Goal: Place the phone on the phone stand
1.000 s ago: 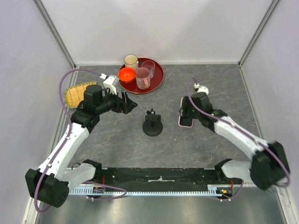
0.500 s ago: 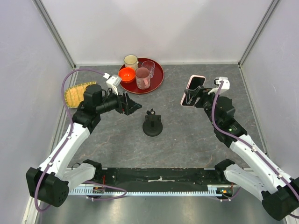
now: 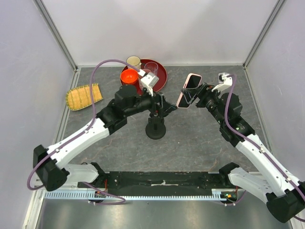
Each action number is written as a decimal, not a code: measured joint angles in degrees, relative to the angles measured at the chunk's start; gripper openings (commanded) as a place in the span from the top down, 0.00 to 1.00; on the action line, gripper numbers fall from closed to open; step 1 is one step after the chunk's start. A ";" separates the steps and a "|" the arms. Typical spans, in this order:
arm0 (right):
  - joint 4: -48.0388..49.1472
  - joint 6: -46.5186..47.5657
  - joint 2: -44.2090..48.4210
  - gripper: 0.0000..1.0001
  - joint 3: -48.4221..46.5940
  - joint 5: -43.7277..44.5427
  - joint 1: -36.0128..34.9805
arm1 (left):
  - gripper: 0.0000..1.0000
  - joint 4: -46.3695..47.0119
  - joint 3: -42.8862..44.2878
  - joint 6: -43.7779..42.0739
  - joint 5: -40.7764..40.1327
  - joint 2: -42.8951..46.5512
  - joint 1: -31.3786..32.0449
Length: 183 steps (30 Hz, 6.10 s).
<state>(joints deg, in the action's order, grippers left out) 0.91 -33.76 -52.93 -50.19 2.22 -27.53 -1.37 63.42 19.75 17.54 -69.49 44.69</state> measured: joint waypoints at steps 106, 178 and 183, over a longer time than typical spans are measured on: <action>-25.31 24.17 3.61 1.00 -17.86 -13.05 -2.89 | 0.46 -6.54 -14.49 -2.64 9.33 14.51 -13.88; -36.11 58.95 -20.96 1.00 -21.90 -41.22 -16.20 | 0.98 -5.77 -21.49 -11.78 -33.11 9.68 9.01; -33.22 64.74 -22.27 1.00 -21.38 -44.74 -16.09 | 0.98 -6.27 -21.49 -15.93 -27.32 10.16 8.55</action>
<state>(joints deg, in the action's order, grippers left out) -32.32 30.98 -75.20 -71.57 -42.52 -43.62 -7.64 41.93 3.81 -9.78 -59.33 53.23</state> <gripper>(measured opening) 0.179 0.185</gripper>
